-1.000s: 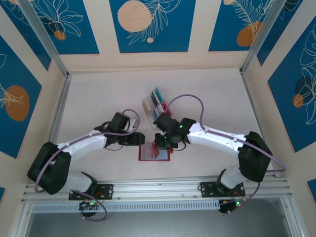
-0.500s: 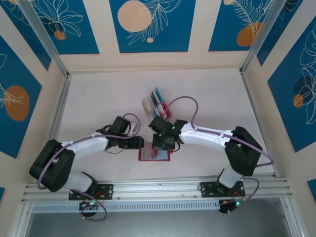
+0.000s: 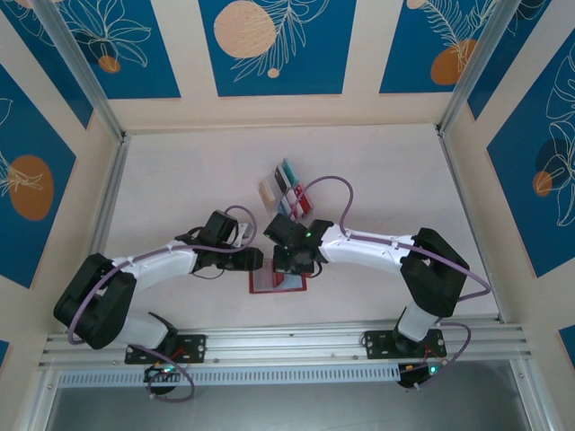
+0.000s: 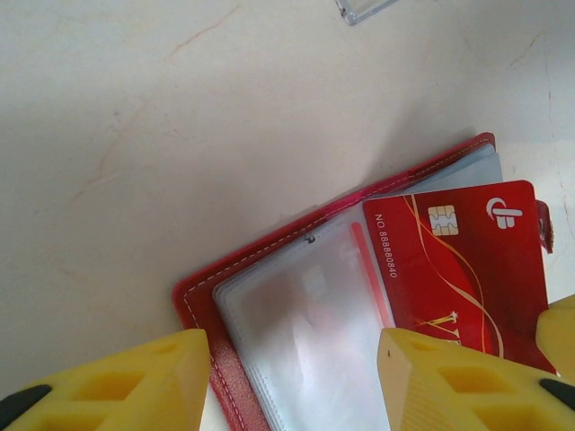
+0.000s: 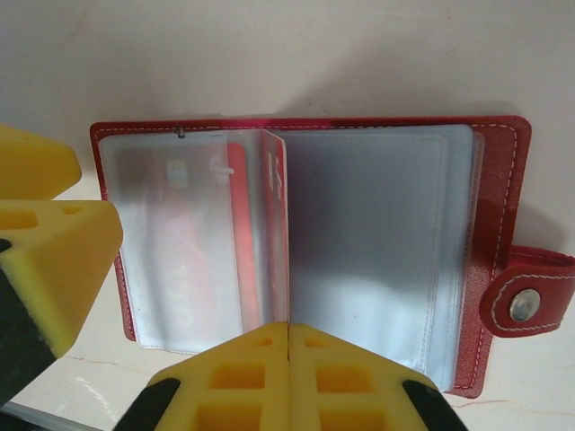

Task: Put the credit cards into the card holder

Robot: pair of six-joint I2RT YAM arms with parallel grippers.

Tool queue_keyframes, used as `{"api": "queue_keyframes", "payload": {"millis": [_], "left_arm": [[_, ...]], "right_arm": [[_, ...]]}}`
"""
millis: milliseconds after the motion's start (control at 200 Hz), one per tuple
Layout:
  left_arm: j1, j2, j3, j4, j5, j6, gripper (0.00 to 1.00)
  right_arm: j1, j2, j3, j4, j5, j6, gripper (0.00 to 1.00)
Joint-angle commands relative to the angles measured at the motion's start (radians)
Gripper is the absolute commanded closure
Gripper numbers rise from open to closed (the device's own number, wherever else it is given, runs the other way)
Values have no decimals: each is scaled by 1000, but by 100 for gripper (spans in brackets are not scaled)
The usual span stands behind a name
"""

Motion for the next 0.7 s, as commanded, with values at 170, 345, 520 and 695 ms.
{"api": "queue_keyframes", "payload": {"millis": [170, 345, 520, 695], "left_arm": [[-9, 8, -3, -3, 1, 20, 48], [-10, 7, -4, -5, 2, 21, 48], [-10, 7, -2, -7, 8, 20, 48], [-8, -77, -7, -45, 2, 0, 48]], "right_arm": [[-8, 29, 18, 8, -45, -4, 84], [-15, 42, 23, 19, -62, -14, 85], [-16, 31, 27, 1, -46, -19, 94], [-24, -1, 20, -18, -29, -42, 100]]}}
